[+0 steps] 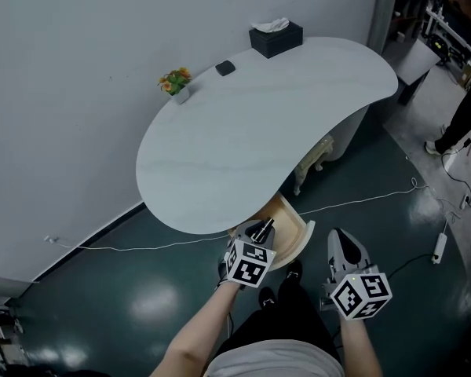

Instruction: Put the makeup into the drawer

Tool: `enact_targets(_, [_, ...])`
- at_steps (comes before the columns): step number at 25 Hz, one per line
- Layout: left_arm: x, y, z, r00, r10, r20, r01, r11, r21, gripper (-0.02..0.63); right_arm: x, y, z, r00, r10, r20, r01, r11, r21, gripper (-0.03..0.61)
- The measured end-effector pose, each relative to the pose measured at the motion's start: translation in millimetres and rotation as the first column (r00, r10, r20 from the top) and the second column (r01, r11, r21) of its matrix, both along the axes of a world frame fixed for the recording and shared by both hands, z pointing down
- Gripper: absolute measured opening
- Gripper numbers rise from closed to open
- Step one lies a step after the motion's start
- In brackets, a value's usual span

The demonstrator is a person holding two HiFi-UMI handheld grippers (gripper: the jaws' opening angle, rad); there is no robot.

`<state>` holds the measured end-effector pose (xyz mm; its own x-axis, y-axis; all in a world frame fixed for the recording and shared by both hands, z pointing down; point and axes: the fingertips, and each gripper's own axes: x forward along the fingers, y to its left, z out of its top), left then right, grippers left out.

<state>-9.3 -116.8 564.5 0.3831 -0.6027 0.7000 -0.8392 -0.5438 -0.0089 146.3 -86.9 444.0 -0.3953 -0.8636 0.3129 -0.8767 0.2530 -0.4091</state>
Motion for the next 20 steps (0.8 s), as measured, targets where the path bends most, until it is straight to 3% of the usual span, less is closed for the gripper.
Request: enact_targets(20, [24, -27, 94, 0.992, 0.080, 0.094, -0.062, 0.982, -0.181, 0.103, 20, -39, 41, 0.999, -0.026, -0.017, 0.024, 0.994, -0.110, 0.003])
